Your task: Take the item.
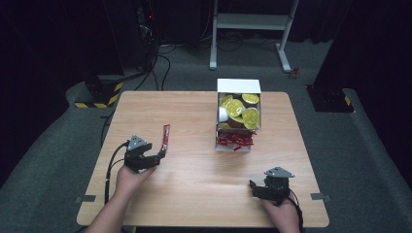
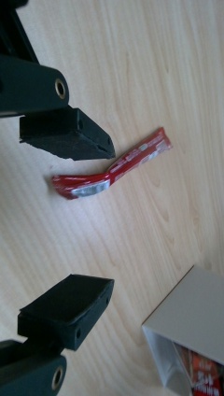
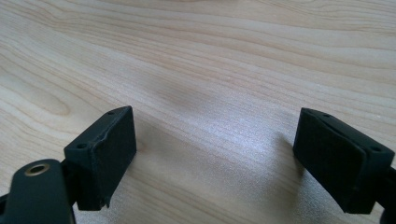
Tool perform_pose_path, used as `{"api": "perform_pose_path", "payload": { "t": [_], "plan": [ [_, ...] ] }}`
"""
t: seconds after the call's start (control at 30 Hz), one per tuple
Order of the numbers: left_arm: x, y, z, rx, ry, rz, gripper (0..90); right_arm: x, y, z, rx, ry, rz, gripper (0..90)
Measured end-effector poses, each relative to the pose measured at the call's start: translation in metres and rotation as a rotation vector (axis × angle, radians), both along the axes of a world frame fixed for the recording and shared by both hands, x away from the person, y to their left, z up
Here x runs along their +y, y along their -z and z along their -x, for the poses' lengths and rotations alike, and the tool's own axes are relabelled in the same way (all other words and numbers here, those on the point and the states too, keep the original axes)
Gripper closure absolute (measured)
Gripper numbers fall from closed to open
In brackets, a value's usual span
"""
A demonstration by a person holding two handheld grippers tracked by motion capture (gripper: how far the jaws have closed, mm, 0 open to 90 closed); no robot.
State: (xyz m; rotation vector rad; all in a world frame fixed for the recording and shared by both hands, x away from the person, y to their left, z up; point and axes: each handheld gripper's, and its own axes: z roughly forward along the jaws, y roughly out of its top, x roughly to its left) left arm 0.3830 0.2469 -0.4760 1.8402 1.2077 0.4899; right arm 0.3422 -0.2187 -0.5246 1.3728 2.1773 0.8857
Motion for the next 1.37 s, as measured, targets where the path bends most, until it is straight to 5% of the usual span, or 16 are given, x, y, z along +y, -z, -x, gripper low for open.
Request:
{"api": "perform_pose_path", "payload": {
  "t": [0.4,0.73,0.87,0.97,1.37],
  "plan": [
    [0.03,0.006,0.041,0.041,0.01,-0.039,24.8,0.0,0.0,0.0,0.0,0.0,0.0,13.1],
    [0.055,0.044,0.067,0.145,-0.009,-0.185,16.3,0.0,0.0,0.001,0.002,0.001,-0.004,13.3],
    [0.069,0.051,0.076,0.086,-0.008,-0.228,14.3,0.0,0.0,0.001,0.002,-0.002,-0.006,13.1],
    [0.078,0.054,0.076,0.094,-0.035,-0.176,11.4,-0.001,0.0,0.001,0.002,-0.012,-0.004,13.0],
    [0.076,0.054,0.078,0.091,-0.041,-0.196,10.6,0.001,0.0,0.003,0.005,-0.006,0.004,9.8]
  ]
}}
